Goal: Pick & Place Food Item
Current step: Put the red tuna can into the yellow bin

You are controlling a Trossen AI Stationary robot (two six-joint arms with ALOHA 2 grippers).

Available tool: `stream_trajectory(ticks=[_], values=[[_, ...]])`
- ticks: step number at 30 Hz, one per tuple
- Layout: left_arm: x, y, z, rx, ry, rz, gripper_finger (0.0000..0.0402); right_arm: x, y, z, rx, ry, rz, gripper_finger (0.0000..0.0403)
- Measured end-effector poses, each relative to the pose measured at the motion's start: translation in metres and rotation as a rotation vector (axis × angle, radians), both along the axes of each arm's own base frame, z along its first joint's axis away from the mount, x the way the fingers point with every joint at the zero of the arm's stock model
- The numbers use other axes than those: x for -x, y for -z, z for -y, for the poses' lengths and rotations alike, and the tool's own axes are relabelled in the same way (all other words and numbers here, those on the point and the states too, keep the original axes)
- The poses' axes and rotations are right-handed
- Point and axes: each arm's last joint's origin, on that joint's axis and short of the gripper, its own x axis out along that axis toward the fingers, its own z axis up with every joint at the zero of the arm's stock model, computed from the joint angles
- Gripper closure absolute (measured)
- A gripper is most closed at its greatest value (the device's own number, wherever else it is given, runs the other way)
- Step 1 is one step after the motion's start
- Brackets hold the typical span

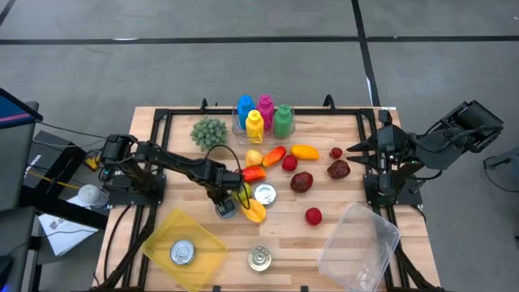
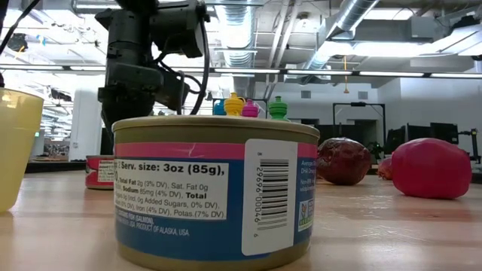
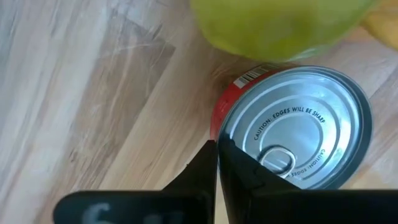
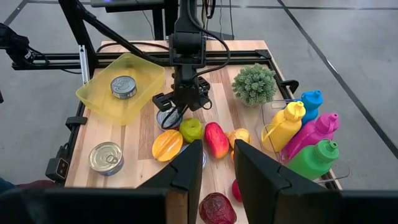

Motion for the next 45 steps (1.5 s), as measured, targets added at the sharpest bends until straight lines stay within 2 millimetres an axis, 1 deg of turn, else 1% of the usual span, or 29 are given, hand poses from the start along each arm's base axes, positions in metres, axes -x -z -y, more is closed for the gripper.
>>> stream_trajectory(ticks=[4, 8, 11, 16, 26, 31, 39, 45], values=[[0.004, -0.003, 0.0, 0.012, 0.0, -0.018, 0.0401, 0.0, 0.0, 0.0, 0.0, 0.0, 0.0, 0.0317], [0.01, -0.013, 0.0, 0.016, -0.027, 0.003, 0.0401, 0.0, 0.0, 0.0, 0.001, 0.0, 0.0, 0.0317], [0.013, -0.025, -0.001, 0.018, -0.049, 0.043, 0.0401, -0.002, 0.001, -0.002, 0.005, 0.0, -0.005, 0.0317], [0.018, -0.034, -0.001, 0.024, -0.062, 0.055, 0.0401, -0.004, 0.002, -0.003, 0.014, -0.004, -0.011, 0.0317], [0.019, -0.036, -0.001, 0.03, -0.065, 0.057, 0.0401, -0.007, 0.003, -0.005, 0.019, -0.004, -0.017, 0.0317], [0.022, -0.046, 0.0, 0.054, -0.072, 0.096, 0.0401, -0.007, 0.003, -0.005, 0.019, -0.004, -0.017, 0.0317], [0.032, -0.065, -0.001, 0.067, -0.097, 0.159, 0.0401, -0.007, 0.003, -0.005, 0.019, -0.004, -0.017, 0.0317], [0.036, -0.068, -0.002, 0.067, -0.106, 0.148, 0.0401, -0.007, 0.003, -0.005, 0.019, -0.004, -0.017, 0.0317]])
